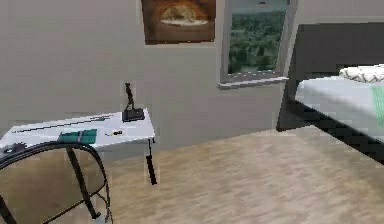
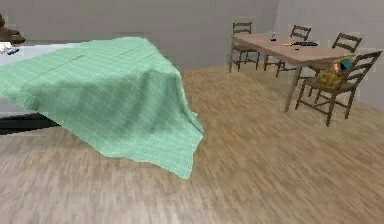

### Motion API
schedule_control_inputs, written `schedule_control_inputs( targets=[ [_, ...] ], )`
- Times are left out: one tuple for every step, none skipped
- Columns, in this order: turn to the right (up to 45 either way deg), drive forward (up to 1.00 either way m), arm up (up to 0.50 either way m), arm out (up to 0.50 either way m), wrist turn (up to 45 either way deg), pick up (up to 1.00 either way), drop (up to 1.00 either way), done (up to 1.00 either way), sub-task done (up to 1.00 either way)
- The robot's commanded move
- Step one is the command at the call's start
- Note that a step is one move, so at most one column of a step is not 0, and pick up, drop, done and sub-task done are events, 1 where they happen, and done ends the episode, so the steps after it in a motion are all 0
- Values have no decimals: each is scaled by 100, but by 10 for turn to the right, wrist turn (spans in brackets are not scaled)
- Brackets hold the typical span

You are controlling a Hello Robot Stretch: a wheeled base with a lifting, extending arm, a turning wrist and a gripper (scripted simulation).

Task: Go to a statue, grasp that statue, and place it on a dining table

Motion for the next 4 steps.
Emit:
schedule_control_inputs(
  targets=[
    [0, 55, 0, 0, 0, 0, 0, 0, 0],
    [-150, 0, 0, 0, 0, 0, 0, 0, 0],
    [0, 35, 0, 0, 0, 0, 0, 0, 0],
    [-450, 0, 0, 0, 0, 0, 0, 0, 0]
  ],
)
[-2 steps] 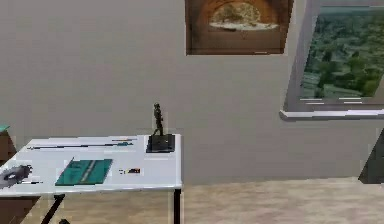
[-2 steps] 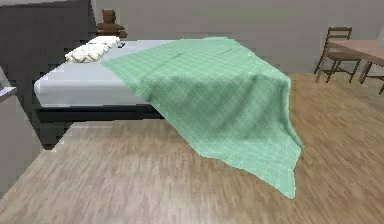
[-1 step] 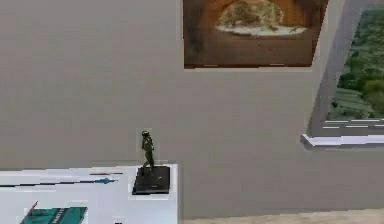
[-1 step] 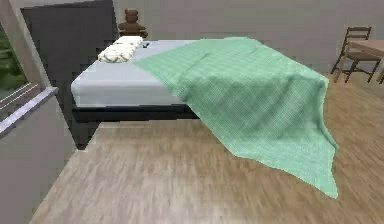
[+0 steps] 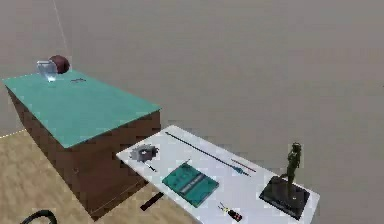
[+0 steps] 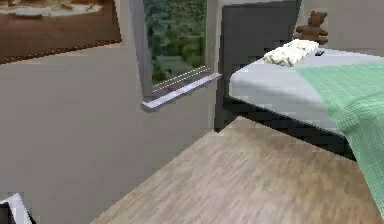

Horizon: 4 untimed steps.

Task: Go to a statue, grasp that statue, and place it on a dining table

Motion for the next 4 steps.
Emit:
schedule_control_inputs(
  targets=[
    [-450, 0, 0, 0, 0, 0, 0, 0, 0],
    [-120, 0, 0, 0, 0, 0, 0, 0, 0],
    [0, 0, 50, 0, 0, 0, 0, 0, 0],
    [0, 0, 18, 0, 0, 0, 0, 0, 0]
  ],
)
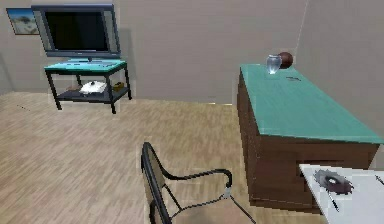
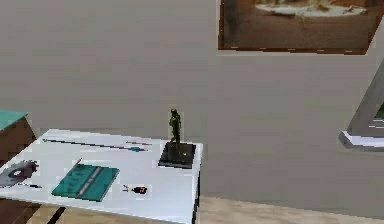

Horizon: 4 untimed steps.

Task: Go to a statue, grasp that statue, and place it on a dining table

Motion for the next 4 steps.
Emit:
schedule_control_inputs(
  targets=[
    [0, 0, 0, 50, 0, 0, 0, 0, 0],
    [0, 0, 0, 0, 450, 0, 0, 0, 0],
    [0, 0, 0, 0, 450, 0, 0, 0, 0],
    [0, 0, 0, 0, 450, 0, 0, 0, 0]
  ],
)
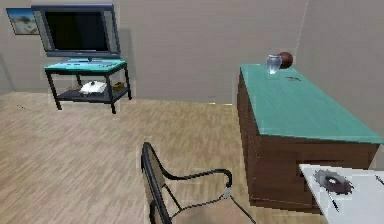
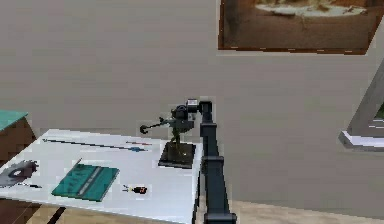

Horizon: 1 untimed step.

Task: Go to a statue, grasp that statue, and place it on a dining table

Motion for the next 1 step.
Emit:
schedule_control_inputs(
  targets=[
    [0, 0, 0, 0, 450, 0, 0, 0, 0]
  ],
)
